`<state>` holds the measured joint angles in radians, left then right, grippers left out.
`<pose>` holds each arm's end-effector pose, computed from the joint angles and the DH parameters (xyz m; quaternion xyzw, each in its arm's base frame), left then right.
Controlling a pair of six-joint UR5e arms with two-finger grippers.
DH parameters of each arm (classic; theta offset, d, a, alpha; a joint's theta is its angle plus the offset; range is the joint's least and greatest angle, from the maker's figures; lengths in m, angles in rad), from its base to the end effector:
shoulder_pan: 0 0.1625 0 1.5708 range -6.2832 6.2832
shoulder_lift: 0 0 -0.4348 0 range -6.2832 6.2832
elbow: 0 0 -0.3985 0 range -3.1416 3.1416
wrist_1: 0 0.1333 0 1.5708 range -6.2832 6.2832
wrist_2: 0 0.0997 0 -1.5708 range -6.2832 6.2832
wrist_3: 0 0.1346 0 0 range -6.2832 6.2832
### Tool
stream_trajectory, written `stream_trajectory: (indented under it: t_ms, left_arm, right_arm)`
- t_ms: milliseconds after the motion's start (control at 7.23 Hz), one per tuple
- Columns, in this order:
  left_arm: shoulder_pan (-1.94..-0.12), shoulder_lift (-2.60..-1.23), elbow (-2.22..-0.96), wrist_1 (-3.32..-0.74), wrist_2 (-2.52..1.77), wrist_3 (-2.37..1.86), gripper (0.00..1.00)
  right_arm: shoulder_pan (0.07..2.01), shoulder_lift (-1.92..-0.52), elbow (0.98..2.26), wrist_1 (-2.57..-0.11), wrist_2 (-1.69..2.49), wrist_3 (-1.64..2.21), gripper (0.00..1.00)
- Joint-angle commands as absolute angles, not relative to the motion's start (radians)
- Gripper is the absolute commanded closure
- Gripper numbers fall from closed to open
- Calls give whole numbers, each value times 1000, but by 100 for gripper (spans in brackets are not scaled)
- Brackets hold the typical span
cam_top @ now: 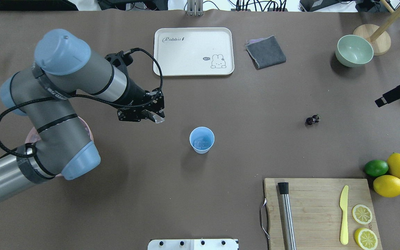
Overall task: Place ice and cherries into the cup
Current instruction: 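Carry the ice cube into the blue cup while the right arm reaches toward the cherries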
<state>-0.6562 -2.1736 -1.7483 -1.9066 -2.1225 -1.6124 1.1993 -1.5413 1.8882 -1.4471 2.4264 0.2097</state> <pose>0.4977 -0.4625 0.2011 -0.0661 0.5555 -0.1435 0.8163 -0.1580 -0.4927 0.4951 0.0876 -0.4473 -0.1679 0.8741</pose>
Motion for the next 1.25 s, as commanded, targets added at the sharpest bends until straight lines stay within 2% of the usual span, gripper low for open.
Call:
stream_trajectory:
  t_ms: [0,138,554,692,830,1107]
  left_arm:
    - [-556,-2288,-1654,-1910,-1989,-1665,100]
    - [-543,-2363,-1579,-1910,-1959,-1686,100]
    - [-479,-2361,-1569,-1910,-1893,-1678,100]
    - [-479,-2349,-1568,-1908,-1894,-1674,47]
    - [-479,-2347,-1574,-1907,-1893,-1678,3]
    - [-480,-2347,-1592,-1885,-1893,-1684,3]
  right_arm:
    - [1135,-1508,1884,-1447,2387,293,0]
    - [1114,-1502,1882,-1445,2370,308,0]
    - [1043,-1494,1881,-1433,2326,310,0]
    - [1017,-1494,1879,-1433,2294,317,0]
    - [993,-1493,1872,-1433,2272,318,0]
    - [953,-1424,1803,-1433,2235,318,2]
